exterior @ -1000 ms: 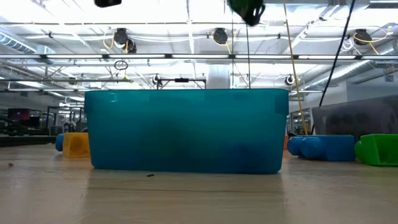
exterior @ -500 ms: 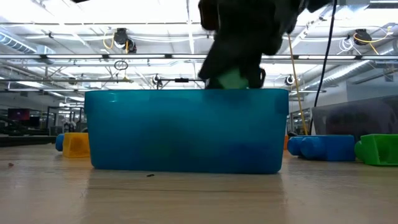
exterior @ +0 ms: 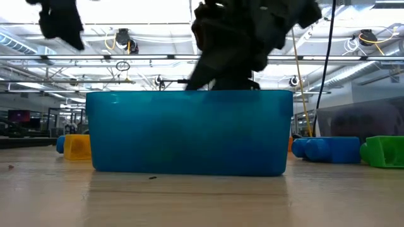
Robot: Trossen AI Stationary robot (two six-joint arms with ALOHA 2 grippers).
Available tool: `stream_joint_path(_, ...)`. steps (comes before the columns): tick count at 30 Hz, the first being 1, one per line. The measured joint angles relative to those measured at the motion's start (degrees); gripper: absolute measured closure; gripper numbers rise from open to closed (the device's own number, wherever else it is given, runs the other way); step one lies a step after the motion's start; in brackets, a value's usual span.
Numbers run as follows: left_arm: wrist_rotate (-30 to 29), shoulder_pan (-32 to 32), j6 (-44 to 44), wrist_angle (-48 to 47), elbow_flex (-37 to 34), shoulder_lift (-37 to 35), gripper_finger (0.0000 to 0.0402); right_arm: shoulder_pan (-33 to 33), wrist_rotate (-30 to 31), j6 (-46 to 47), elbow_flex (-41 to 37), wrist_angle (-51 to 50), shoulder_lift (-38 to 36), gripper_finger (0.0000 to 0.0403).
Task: Pick & Place Toys
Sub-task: Put the green game piece into the blue bin, then put the orange game piece into the blue bin
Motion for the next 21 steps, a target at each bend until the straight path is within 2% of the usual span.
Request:
stream_joint_path(6,-0.6,3.5,-5.4,0.1,-4.4,3.6,0.0183,-3.6,-10.2,1.3,0.0,7.7,0.0,0.0181)
stream_joint_path(12,-0.9,10.8,-6.9,0.1,-6.6,6.6,0.0183,-6.9,-21.5,3.9,0.0,18.9,-0.7,0.0161)
stream_joint_path(16,-1.0,16.8,-5.3,0.3,-6.6,8.1,0.0173,-7.6,-25.1,5.8,0.0,28.5,-1.3,0.0159)
stream_joint_path(21,0.7,23.7,-5.0,0.2,-6.6,10.5,0.0132,-7.6,-24.9,5.0,0.0,34.7,-4.7,0.0165)
